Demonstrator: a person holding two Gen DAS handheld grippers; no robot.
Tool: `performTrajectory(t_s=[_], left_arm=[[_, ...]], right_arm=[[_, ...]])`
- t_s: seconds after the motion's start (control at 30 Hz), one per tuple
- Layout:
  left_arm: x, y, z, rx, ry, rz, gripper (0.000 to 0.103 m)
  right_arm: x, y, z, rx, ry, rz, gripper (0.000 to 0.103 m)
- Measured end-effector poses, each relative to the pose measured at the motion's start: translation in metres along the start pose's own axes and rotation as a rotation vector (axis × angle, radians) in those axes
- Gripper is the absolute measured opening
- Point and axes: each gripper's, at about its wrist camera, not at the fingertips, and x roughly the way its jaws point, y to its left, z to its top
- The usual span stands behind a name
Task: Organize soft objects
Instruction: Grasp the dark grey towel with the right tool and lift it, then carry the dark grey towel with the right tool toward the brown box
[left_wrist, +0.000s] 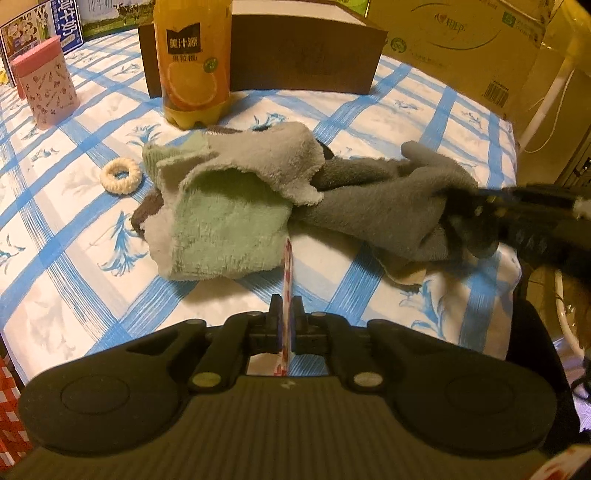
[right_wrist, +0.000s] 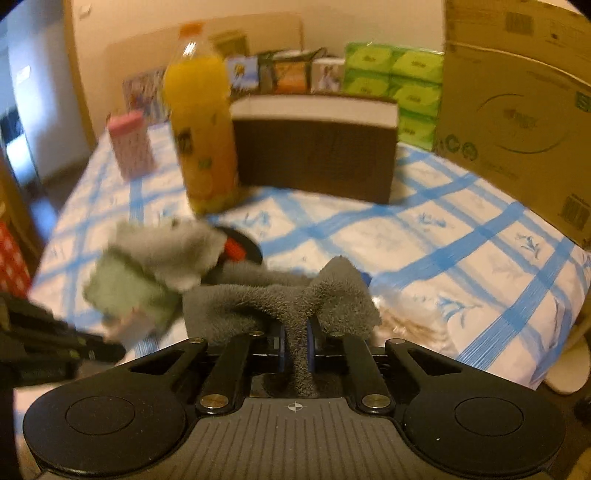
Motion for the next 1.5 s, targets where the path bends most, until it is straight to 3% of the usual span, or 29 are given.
performTrajectory(t_s=[0.33,0.47,0.8,1.5], left_arm=[[-0.026,0.003,0.006,-0.004,-0.066,-0.004,0.003],[-0.040,0.005,0.010,-0.008,-0.099,-0.008,0.003],[-0.064,0.006,0.019,0.000,-0.154,-0.008,0.003],[-0.063,-0.009,0.067,0.045,-0.208,-0.029,0.003]], right_arm=[[-0.056,-0.051,0.056,0.255,-0.159,0.072,0.011],[-0.073,-0.058,0.069,0.295,-0.199,0.078,0.011],[-0.087,-0.068,0.074,0.385,-0.208,0.107,0.011],[-0.077,-0.078,0.083,0.373,-0.196,0.100,0.011]])
